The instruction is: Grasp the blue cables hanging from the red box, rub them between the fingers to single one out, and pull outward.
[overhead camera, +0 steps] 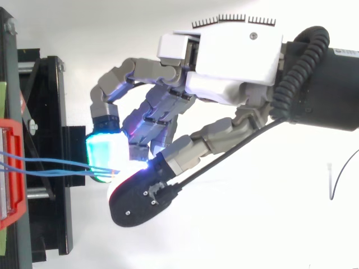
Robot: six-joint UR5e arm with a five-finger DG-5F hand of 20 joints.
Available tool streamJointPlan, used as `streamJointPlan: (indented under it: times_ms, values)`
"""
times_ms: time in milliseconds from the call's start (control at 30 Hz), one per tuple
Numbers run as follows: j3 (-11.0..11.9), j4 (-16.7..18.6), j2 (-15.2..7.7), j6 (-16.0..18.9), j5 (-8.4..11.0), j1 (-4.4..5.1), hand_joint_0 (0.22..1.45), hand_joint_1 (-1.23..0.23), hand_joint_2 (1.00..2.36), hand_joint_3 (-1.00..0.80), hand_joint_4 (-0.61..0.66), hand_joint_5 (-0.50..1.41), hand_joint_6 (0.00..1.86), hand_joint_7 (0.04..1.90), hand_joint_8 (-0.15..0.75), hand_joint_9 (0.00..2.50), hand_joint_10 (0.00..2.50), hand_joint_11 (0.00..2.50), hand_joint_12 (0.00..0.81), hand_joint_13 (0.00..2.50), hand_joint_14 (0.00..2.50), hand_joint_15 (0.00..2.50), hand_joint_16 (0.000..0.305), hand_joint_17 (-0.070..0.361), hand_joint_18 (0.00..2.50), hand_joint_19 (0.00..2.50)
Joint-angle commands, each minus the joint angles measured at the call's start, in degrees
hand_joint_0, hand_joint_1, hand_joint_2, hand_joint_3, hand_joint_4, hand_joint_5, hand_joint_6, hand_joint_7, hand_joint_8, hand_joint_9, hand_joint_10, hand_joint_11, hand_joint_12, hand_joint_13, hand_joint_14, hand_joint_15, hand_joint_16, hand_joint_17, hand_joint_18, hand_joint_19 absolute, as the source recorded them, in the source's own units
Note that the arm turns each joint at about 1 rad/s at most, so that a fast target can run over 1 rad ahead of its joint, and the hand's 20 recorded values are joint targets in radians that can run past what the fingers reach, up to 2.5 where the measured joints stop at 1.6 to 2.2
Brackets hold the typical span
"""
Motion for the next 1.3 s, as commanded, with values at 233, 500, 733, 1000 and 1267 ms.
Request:
streamJointPlan:
  times_ms: [233, 500, 733, 1000, 1267]
  values:
    - [0.01, 0.00, -0.01, -0.01, 0.00, 0.09, 0.62, -1.02, 1.00, -0.50, 0.10, -0.26, 0.91, 1.02, 0.288, 0.63, 0.02, 0.84, 0.393, 0.79, 0.02, 0.60, 0.058, 0.130, 0.83, 0.57]
    - [-0.08, 0.00, -0.01, -0.01, 0.00, 0.09, 0.47, -0.89, 1.00, -0.50, 0.19, -0.24, 0.90, 1.00, 0.343, 0.71, 0.02, 0.85, 0.433, 0.83, 0.02, 0.62, 0.064, 0.145, 0.88, 0.63]
    - [0.01, 0.00, -0.01, -0.01, 0.00, 0.09, 0.46, -0.81, 1.00, -0.50, 0.21, -0.23, 0.90, 1.01, 0.364, 0.77, 0.02, 0.85, 0.446, 0.86, 0.02, 0.63, 0.066, 0.148, 0.90, 0.65]
    - [0.01, 0.00, 0.08, -0.01, 0.00, 0.09, 0.55, -0.79, 1.00, -0.50, 0.18, -0.22, 0.89, 1.05, 0.338, 0.78, 0.02, 0.84, 0.418, 0.86, 0.02, 0.64, 0.060, 0.134, 0.87, 0.67]
    - [0.01, 0.00, -0.01, 0.17, 0.00, 0.09, 0.57, -0.85, 1.00, -0.50, 0.17, -0.22, 0.89, 1.05, 0.334, 0.77, 0.02, 0.85, 0.414, 0.85, 0.02, 0.63, 0.059, 0.132, 0.87, 0.67]
